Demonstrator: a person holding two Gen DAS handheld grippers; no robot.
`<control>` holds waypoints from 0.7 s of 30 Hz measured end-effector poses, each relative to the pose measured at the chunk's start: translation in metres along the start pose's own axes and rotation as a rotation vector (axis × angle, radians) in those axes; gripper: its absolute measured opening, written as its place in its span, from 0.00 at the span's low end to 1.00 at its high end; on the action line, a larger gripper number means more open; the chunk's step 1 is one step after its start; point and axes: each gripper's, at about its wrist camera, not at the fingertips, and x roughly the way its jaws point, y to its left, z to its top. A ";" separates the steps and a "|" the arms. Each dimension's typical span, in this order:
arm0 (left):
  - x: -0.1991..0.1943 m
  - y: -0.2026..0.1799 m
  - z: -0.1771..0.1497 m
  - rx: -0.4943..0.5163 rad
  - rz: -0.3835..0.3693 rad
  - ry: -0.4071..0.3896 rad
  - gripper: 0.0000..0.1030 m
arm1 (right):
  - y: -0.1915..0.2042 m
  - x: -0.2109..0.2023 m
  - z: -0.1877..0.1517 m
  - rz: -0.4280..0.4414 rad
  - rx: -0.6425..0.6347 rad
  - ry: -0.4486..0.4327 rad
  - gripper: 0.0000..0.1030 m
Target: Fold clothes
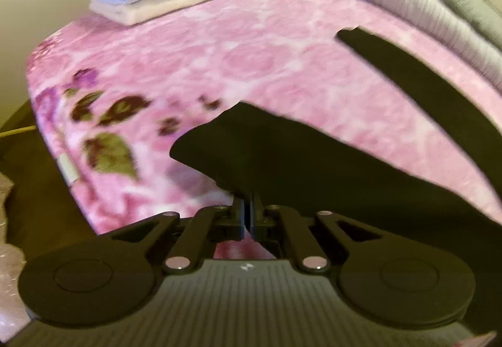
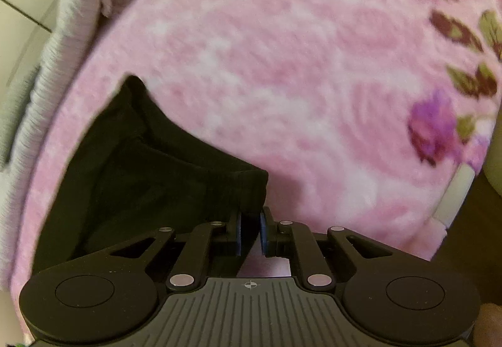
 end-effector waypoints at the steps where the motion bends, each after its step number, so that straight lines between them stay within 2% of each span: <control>1: 0.005 0.000 -0.003 0.028 0.008 0.028 0.05 | 0.001 0.007 -0.001 -0.011 -0.022 0.013 0.14; 3: 0.001 -0.006 -0.004 0.129 0.018 0.016 0.05 | 0.011 0.007 0.002 -0.050 -0.061 0.015 0.17; 6: -0.008 -0.006 0.004 0.158 0.003 0.004 0.08 | 0.034 -0.005 0.006 -0.131 -0.204 -0.018 0.24; 7: -0.008 -0.003 0.006 0.154 0.004 0.019 0.11 | 0.040 -0.010 0.006 -0.166 -0.254 -0.031 0.40; 8: -0.008 -0.001 0.008 0.154 0.007 0.037 0.12 | 0.041 -0.012 0.006 -0.222 -0.281 -0.035 0.48; 9: -0.008 0.001 0.009 0.161 0.027 0.042 0.16 | 0.038 -0.018 0.003 -0.242 -0.287 -0.056 0.52; 11: -0.013 0.005 0.007 0.149 0.109 0.017 0.17 | 0.034 -0.029 -0.001 -0.281 -0.300 -0.098 0.52; 12: -0.016 0.009 0.005 0.118 0.173 0.009 0.17 | 0.033 -0.036 -0.004 -0.266 -0.294 -0.119 0.52; 15: -0.029 0.016 -0.002 0.011 0.199 -0.033 0.13 | 0.039 -0.044 -0.013 -0.134 -0.305 -0.136 0.52; 17: -0.034 0.000 -0.009 0.025 0.090 -0.038 0.13 | 0.048 -0.036 -0.024 -0.045 -0.364 -0.104 0.52; 18: -0.034 -0.013 -0.013 0.056 0.035 -0.032 0.14 | 0.053 -0.030 -0.031 -0.036 -0.403 -0.098 0.52; 21: -0.027 -0.053 -0.022 0.148 -0.062 -0.022 0.17 | 0.062 -0.010 -0.048 -0.018 -0.485 -0.081 0.52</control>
